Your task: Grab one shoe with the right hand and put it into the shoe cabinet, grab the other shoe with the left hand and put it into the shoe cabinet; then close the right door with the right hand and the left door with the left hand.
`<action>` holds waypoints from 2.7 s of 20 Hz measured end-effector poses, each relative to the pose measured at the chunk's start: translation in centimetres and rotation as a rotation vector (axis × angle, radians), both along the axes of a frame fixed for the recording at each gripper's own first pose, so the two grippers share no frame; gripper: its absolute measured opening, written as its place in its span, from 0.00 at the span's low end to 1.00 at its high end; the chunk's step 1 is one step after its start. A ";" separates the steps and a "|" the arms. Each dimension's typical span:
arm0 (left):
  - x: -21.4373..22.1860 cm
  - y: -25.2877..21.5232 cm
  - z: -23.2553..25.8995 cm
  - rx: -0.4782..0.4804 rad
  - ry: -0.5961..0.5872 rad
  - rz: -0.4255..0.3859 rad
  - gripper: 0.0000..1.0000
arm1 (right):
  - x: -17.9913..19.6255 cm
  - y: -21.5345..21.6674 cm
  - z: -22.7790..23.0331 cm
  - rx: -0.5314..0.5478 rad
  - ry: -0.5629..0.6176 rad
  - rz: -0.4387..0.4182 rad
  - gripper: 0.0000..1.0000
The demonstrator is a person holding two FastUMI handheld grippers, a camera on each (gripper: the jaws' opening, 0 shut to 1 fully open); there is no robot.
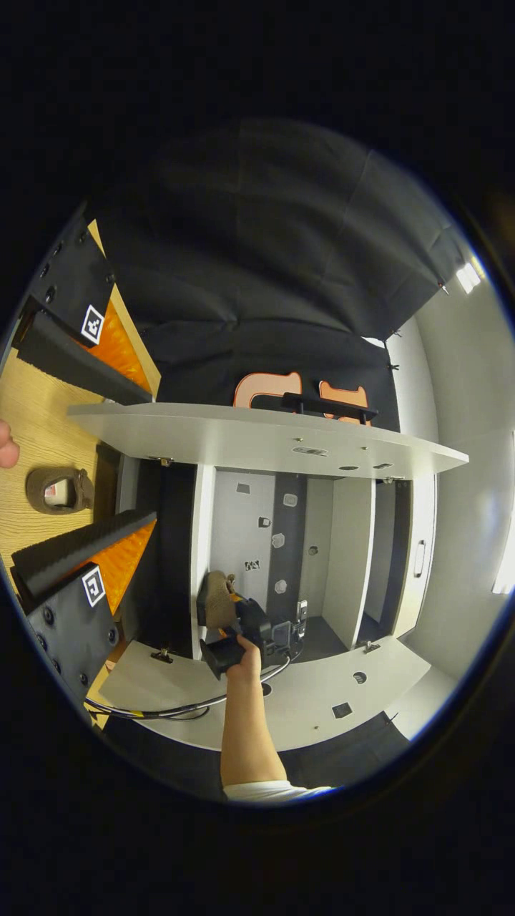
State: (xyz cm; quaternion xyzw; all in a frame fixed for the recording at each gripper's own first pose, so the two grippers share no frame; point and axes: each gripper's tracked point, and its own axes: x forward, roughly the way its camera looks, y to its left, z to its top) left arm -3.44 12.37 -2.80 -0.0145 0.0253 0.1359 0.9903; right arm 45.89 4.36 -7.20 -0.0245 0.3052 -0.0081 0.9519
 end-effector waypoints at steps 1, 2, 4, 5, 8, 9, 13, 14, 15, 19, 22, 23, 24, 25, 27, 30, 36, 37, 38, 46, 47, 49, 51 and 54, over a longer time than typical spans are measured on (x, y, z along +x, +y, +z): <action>0.0 -0.2 -0.1 -0.003 0.003 -0.006 0.96 | -0.5 0.5 0.4 0.034 0.008 0.012 0.90; 0.2 -0.3 -0.2 -0.005 0.005 -0.011 0.96 | -0.7 0.8 0.9 0.068 0.006 0.019 0.92; 0.3 -0.5 -0.3 -0.007 0.008 -0.021 0.99 | -1.3 1.2 1.7 0.098 0.008 0.025 0.92; 0.4 -0.5 -0.2 -0.005 0.004 -0.023 0.96 | -1.8 1.4 2.0 0.090 0.006 0.036 0.92; 0.3 -0.7 -0.1 0.002 -0.001 -0.029 0.99 | -3.4 2.2 3.7 0.050 -0.028 0.083 0.92; 0.3 -0.7 -0.1 0.004 0.000 -0.028 0.96 | -4.1 2.2 4.1 0.019 -0.036 0.095 0.92; 0.3 -0.6 -0.4 -0.013 0.002 -0.026 0.99 | -5.7 3.4 5.7 0.001 -0.101 0.129 0.92; 0.4 -0.8 -0.6 -0.021 0.007 -0.031 0.99 | -5.3 3.1 5.6 -0.007 -0.112 0.114 0.92; 0.4 -0.8 -0.6 -0.025 0.010 -0.035 0.99 | -4.6 2.9 5.4 -0.004 -0.120 0.100 0.93; 0.1 -0.7 -0.4 -0.017 0.009 -0.032 0.96 | -2.2 1.3 3.2 -0.017 -0.099 0.027 0.94; -0.5 -0.2 -0.5 -0.016 0.011 -0.010 0.96 | -3.7 1.5 3.5 0.013 -0.087 0.041 0.94; -0.7 -0.1 -0.7 -0.020 0.012 -0.003 0.96 | -4.2 1.5 4.1 0.013 -0.094 0.053 0.94; -0.7 0.0 -0.8 -0.024 0.015 0.000 0.96 | -4.8 1.6 4.9 0.019 -0.107 0.062 0.94; -0.6 0.1 -0.9 -0.025 0.018 0.003 0.96 | -5.2 1.8 5.8 0.035 -0.124 0.062 0.94; -0.2 0.1 -0.9 -0.023 0.023 -0.002 0.96 | -5.9 2.3 7.7 0.067 -0.156 0.072 0.99; 0.2 -0.3 -0.3 -0.003 0.012 -0.016 0.94 | -7.5 3.2 11.6 0.060 -0.268 0.103 0.94; 1.1 -1.7 0.0 0.012 0.008 -0.061 0.96 | -14.1 4.7 18.5 0.020 -0.458 0.179 0.94; 1.2 -1.9 0.0 0.010 0.008 -0.067 0.96 | -15.4 4.7 18.9 0.010 -0.476 0.189 0.94; 1.2 -2.2 0.0 0.008 0.007 -0.074 0.96 | -16.8 4.6 19.1 0.005 -0.489 0.191 0.98; 1.6 -3.8 -1.3 -0.012 0.043 -0.125 0.96 | -29.1 3.4 14.6 0.034 -0.562 0.140 0.94; 1.6 -3.9 -1.6 -0.015 0.050 -0.124 0.99 | -30.6 3.0 13.5 0.050 -0.559 0.124 0.94; 1.5 -4.3 -2.3 -0.026 0.069 -0.131 0.99 | -33.1 2.0 12.0 0.055 -0.561 0.100 0.94; 1.6 -4.8 -2.7 -0.028 0.088 -0.142 0.96 | -34.6 1.4 11.7 0.045 -0.567 0.093 0.94; 2.8 -4.5 -1.4 -0.006 0.075 -0.152 0.96 | -35.5 0.3 12.6 0.036 -0.593 0.083 0.94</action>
